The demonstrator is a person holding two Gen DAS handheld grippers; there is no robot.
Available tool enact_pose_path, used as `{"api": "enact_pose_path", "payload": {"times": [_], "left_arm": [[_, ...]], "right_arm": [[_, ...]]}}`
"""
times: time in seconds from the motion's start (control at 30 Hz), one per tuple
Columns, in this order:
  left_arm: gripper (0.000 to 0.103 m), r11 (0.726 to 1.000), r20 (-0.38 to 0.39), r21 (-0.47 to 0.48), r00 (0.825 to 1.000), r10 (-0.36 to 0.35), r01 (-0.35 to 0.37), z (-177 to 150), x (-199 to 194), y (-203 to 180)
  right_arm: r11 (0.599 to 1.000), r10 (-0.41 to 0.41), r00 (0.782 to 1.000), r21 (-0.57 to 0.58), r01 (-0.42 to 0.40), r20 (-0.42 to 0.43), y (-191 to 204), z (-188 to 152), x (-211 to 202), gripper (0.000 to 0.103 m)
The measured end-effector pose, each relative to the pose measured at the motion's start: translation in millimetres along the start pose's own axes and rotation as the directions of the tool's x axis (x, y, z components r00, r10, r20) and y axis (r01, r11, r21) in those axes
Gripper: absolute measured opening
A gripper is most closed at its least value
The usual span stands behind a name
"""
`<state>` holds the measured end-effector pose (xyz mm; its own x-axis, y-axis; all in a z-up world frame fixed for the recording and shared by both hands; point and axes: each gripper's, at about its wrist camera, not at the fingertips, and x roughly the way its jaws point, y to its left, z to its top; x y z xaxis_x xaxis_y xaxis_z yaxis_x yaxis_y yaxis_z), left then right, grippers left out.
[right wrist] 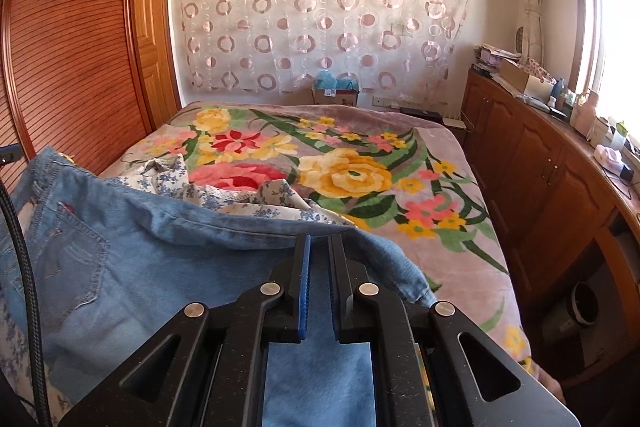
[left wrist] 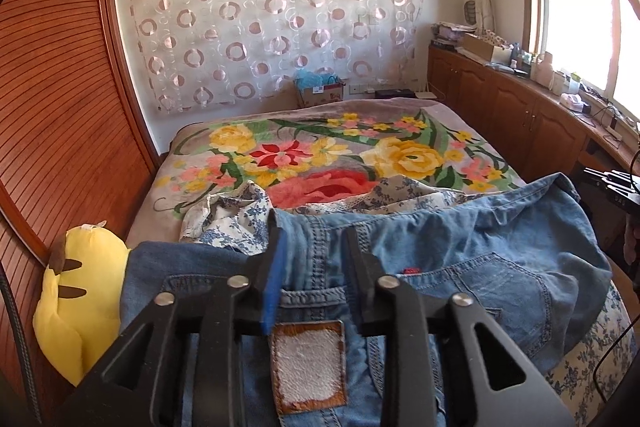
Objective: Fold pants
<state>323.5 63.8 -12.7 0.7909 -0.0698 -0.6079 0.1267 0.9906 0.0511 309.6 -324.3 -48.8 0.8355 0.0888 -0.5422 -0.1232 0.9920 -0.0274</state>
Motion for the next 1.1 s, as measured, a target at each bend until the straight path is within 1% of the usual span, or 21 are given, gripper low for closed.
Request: {"api": "enact_pose_path", "payload": {"times": [0.03, 0.07, 0.13, 0.2, 0.27, 0.4, 0.53, 0.63, 0.73, 0.93, 1.1], "left_arm": [[0.052, 1.000, 0.001, -0.001, 1.000, -0.007, 0.007, -2.0, -1.0, -3.7], [0.056, 1.000, 0.005, -0.004, 1.000, -0.019, 0.019, -4.7, -3.3, -6.0], [0.069, 0.999, 0.008, -0.005, 0.999, -0.044, 0.044, -11.2, -7.6, -12.5], [0.072, 0.998, 0.005, 0.000, 0.998, -0.069, 0.069, -16.9, -9.9, -20.5], [0.073, 0.996, 0.003, 0.009, 0.996, -0.087, 0.087, -22.9, -12.6, -29.0], [0.073, 0.991, -0.003, 0.035, 0.992, -0.126, 0.126, -35.7, -17.9, -49.6], [0.073, 0.986, -0.005, 0.052, 0.987, -0.161, 0.161, -47.8, -24.6, -66.0], [0.073, 0.981, -0.022, 0.057, 0.982, -0.187, 0.188, -59.5, -29.6, -76.2], [0.073, 0.979, -0.037, 0.064, 0.980, -0.194, 0.196, -71.3, -34.6, -81.3], [0.073, 0.981, -0.070, 0.068, 0.981, -0.179, 0.184, -95.9, -41.7, -77.8], [0.073, 0.986, -0.091, 0.058, 0.984, -0.153, 0.158, -116.1, -49.0, -63.5]], "right_arm": [[1.000, 0.005, 1.000, 0.002, -0.005, 0.004, 0.6, -1.4, -3.7, 0.008], [1.000, 0.010, 1.000, 0.004, -0.010, 0.009, 2.4, -4.0, -9.0, 0.009], [1.000, 0.015, 1.000, 0.006, -0.015, 0.020, 6.9, -9.0, -20.4, 0.009], [1.000, 0.018, 1.000, 0.009, -0.018, 0.026, 11.3, -13.5, -31.9, 0.010], [1.000, 0.019, 0.999, 0.014, -0.020, 0.030, 13.8, -18.7, -41.5, 0.013], [1.000, 0.018, 0.999, 0.020, -0.019, 0.037, 21.8, -30.1, -57.8, 0.028], [1.000, 0.023, 0.999, 0.015, -0.024, 0.030, 30.9, -40.8, -65.0, 0.033], [0.999, 0.032, 0.999, 0.006, -0.033, 0.020, 35.9, -47.9, -67.9, 0.034], [0.999, 0.049, 0.999, 0.011, -0.049, 0.005, 37.6, -52.2, -70.1, 0.034], [0.996, 0.079, 0.997, 0.028, -0.079, -0.010, 39.7, -57.9, -72.6, 0.034], [0.992, 0.128, 0.991, 0.030, -0.126, -0.044, 46.2, -63.2, -71.1, 0.034]]}}
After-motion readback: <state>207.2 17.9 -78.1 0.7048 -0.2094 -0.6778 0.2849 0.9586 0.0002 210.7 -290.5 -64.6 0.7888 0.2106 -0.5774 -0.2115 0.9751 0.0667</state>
